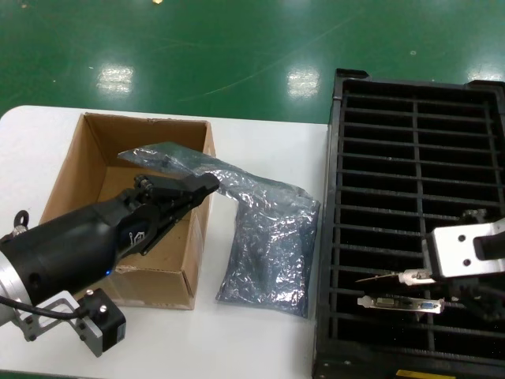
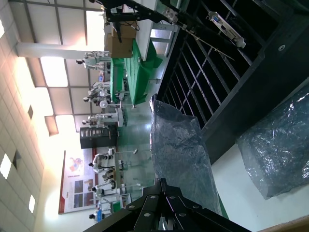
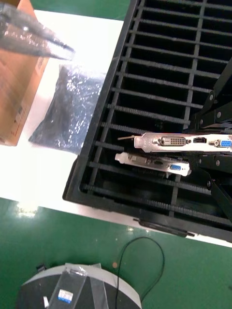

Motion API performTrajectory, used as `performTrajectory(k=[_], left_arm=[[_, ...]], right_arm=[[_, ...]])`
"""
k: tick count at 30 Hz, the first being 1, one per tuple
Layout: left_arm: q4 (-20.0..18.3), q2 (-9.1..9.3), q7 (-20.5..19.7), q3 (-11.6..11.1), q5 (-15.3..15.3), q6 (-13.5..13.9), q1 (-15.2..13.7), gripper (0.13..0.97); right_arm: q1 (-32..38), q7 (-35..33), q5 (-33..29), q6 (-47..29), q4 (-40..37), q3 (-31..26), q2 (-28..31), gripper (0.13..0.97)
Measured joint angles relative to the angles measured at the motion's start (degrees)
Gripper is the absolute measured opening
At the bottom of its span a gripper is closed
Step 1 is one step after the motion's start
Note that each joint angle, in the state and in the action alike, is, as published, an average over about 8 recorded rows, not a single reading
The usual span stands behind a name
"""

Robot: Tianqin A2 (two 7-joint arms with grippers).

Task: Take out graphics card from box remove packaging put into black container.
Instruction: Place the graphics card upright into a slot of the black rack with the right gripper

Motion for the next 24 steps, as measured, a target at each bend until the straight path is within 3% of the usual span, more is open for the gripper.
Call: performTrajectory(k=[24], left_arm=[[0.0, 0.0, 0.0, 0.0, 0.0, 0.0, 0.0, 0.14]], right_arm=[[5.78, 2.2, -0.77, 0.02, -6.51, -7.24, -6.2, 0.188]])
